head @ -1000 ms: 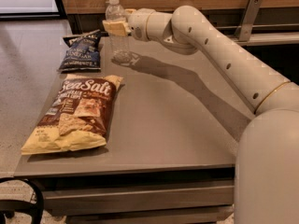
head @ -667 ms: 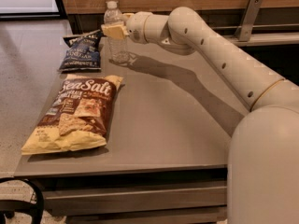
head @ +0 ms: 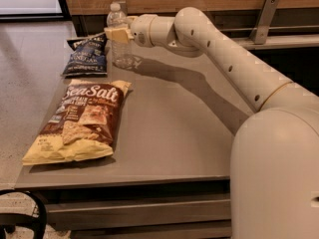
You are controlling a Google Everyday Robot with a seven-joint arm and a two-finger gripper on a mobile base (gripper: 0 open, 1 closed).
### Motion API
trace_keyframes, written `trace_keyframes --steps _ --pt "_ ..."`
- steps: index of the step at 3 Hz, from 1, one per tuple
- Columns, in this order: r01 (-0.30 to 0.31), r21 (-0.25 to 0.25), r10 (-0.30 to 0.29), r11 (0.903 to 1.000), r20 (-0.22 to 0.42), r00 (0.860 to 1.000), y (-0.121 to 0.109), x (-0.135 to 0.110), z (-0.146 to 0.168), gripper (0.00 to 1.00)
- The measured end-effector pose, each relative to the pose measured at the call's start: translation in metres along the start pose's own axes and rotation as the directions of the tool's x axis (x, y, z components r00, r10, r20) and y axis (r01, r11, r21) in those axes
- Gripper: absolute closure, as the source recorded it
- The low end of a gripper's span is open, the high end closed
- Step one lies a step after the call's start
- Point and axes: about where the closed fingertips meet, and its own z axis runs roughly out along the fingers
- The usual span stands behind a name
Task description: Move water bottle near blue chip bag
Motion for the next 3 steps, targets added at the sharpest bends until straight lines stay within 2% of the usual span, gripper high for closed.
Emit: trace_keyframes --steps 1,3 --pt "0.000 0.000 0.000 1.0000 0.000 1.000 -0.0002 -0.0030 -0.0003 0.74" --pt "0.000 0.000 0.000 1.0000 0.000 1.000 -0.0001 -0.0030 -0.0002 0.29"
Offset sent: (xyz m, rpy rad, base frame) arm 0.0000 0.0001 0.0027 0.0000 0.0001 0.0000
